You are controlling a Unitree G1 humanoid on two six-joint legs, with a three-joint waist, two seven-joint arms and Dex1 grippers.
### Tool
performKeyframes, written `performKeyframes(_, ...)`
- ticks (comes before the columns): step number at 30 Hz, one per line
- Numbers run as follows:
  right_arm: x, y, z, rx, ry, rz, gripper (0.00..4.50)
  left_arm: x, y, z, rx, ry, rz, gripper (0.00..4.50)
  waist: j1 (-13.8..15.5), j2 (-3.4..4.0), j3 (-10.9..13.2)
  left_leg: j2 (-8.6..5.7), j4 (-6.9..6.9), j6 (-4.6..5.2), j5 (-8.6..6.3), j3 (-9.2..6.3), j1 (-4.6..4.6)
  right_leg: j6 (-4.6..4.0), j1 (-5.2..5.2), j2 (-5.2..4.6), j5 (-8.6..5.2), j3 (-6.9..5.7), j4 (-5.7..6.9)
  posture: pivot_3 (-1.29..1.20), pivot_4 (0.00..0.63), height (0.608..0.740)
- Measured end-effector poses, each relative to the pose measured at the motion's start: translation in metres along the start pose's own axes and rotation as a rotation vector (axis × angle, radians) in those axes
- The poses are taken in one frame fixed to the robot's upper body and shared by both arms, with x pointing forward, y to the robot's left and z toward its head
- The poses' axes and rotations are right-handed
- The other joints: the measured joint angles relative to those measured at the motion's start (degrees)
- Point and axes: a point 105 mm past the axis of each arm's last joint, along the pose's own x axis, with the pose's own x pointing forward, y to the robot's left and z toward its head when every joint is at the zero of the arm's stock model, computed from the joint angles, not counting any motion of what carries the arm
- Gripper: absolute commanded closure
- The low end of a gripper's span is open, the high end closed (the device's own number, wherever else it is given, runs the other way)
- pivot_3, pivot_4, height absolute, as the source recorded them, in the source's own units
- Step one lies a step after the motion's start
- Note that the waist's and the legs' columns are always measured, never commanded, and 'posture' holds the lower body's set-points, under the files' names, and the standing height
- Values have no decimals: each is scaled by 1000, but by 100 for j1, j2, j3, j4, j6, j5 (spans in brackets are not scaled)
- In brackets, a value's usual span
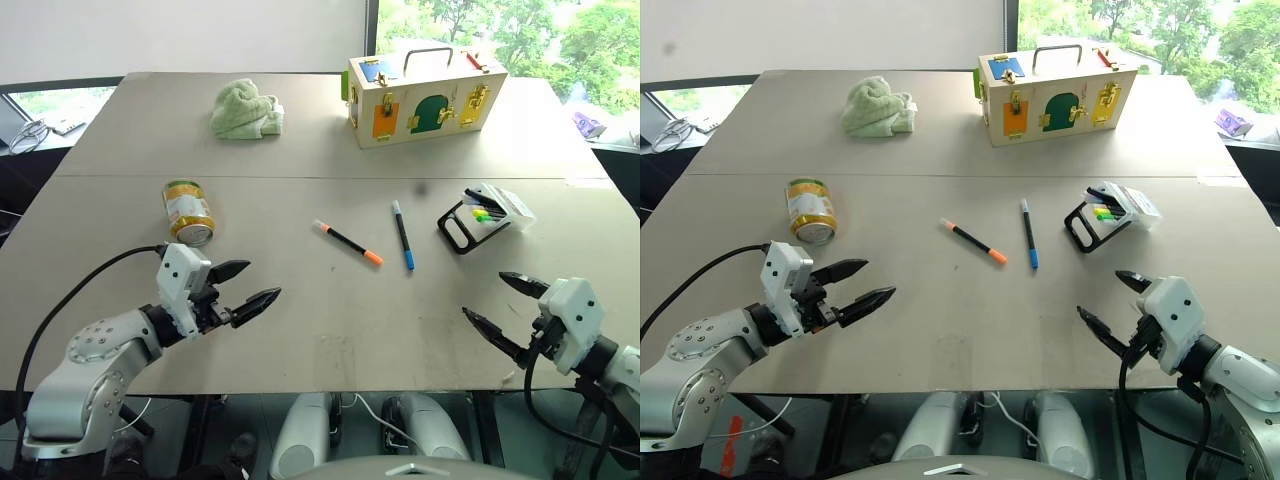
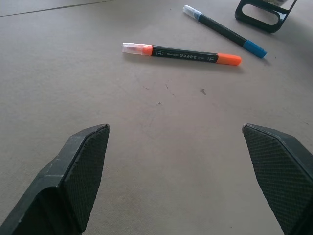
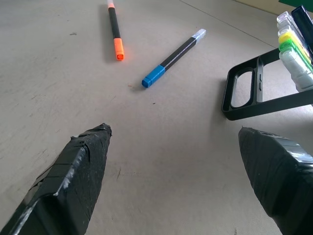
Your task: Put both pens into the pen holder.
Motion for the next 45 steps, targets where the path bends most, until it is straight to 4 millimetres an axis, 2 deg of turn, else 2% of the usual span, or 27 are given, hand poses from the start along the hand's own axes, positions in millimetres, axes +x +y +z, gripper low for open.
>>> performKeyframes(4, 7, -3, 7, 7, -18, -8, 53, 1, -1, 2, -13, -4, -10, 0, -15, 0, 0, 0, 1, -1, 0, 1, 2, 0, 0, 0, 1, 1, 1, 0, 150, 740)
performKeyframes(6, 25, -2, 24, -7, -2, 19, 53, 5, -7, 14, -3, -31, -48, 0, -40, 3, 2, 0, 5, 0, 0, 2, 3, -4, -1, -3, -1, 1, 4, 0, 150, 740)
performKeyframes(9, 41, -1, 36, -56, 102, 21, 53, 7, -13, 27, 56, -41, -82, 0, -10, 0, 0, 0, 3, -4, 2, 1, 0, -15, -3, -4, -7, -4, 4, 0, 150, 740)
performKeyframes(13, 67, 6, 56, 73, 130, 101, 53, 9, -15, 38, 104, -52, -102, 0, -17, 2, 2, 0, 2, -21, 14, 2, -4, -16, -3, -2, 14, -5, 5, 0, 150, 740)
performKeyframes(14, 81, 11, 66, 138, 134, 140, 53, 10, -16, 42, 120, -56, -110, 0, -33, 2, 1, 0, 1, -22, 15, 4, -6, -20, -4, 0, 17, -4, 7, 0, 150, 740)
performKeyframes(16, 92, 11, 72, 180, 150, 151, 53, 11, -15, 45, 131, -60, -111, 0, -40, 1, 1, 0, 1, -21, 16, 7, -5, -20, -4, 0, 18, -4, 9, 0, 150, 740)
performKeyframes(17, 122, -1, 72, 269, 267, 69, 53, 10, -13, 48, 144, -62, -99, 0, -34, 1, 1, -2, 6, 2, 29, 15, -10, -18, -5, -3, 21, -3, 8, 0, 150, 740)
performKeyframes(19, 147, -13, 77, 283, 355, -13, 53, 10, -16, 48, 157, -60, -105, 0, -80, 3, 2, -6, 7, 3, 31, 22, -28, -17, -28, -5, 23, 2, 14, 0, 150, 740)
performKeyframes(23, 188, -17, 94, 413, 449, -91, 53, 11, -25, 40, 161, -36, -129, 0, -143, -2, -1, -7, 6, 4, 33, 29, -26, -19, -30, -6, 23, -1, 38, 0, 150, 740)
performKeyframes(26, 200, -23, 91, 506, 557, -137, 53, 11, -30, 43, 184, -51, -148, 0, -144, -1, 0, -10, 6, 4, 33, 30, -29, -19, -31, -9, 24, -2, 37, 0, 150, 740)
performKeyframes(30, 202, -36, 90, 566, 651, -191, 53, 8, -37, 44, 226, -52, -202, 0, -179, 0, 0, -14, 5, 5, 33, 35, -26, -18, -32, -11, 24, 2, 38, 0, 150, 740)
performKeyframes(34, 204, -36, 76, 576, 738, -206, 53, 5, -41, 44, 246, -55, -236, 0, -194, 2, 0, -13, -5, 4, 33, 35, -21, -20, -34, -9, 23, 3, 42, 0, 150, 740)
performKeyframes(37, 210, -34, 67, 562, 773, -222, 840, 5, -41, 45, 257, -56, -241, 0, -203, 2, 0, -13, -6, 5, 33, 40, -21, -19, -36, -9, 24, 8, 42, 0, 150, 740)
performKeyframes(38, 214, -33, 69, 552, 765, -227, 1241, 5, -41, 45, 258, -57, -240, 0, -219, 1, 0, -13, -6, 5, 33, 40, -20, -19, -36, -9, 24, 9, 42, 0, 150, 740)
performKeyframes(39, 219, -32, 70, 548, 755, -224, 1917, 5, -41, 45, 258, -59, -238, 0, -250, 1, 0, -13, -5, 5, 33, 41, -20, -18, -36, -9, 24, 10, 42, 0, 150, 740)
performKeyframes(40, 221, -31, 70, 543, 751, -226, 2081, 5, -41, 45, 258, -60, -238, 0, -270, 1, 0, -13, -6, 5, 33, 40, -20, -18, -35, -9, 24, 10, 43, 0, 150, 740)
performKeyframes(44, 231, -28, 71, 509, 730, -231, 4037, 4, -41, 40, 235, -62, -219, 0, -329, -2, -2, -12, -7, 5, 33, 42, -14, -18, -34, -9, 24, 13, 45, 0, 150, 740)
performKeyframes(45, 233, -28, 71, 497, 726, -228, 4298, 4, -41, 39, 232, -61, -218, 0, -336, -2, -3, -12, -12, 5, 33, 45, -3, -18, -27, -8, 24, 16, 45, 0, 150, 740)
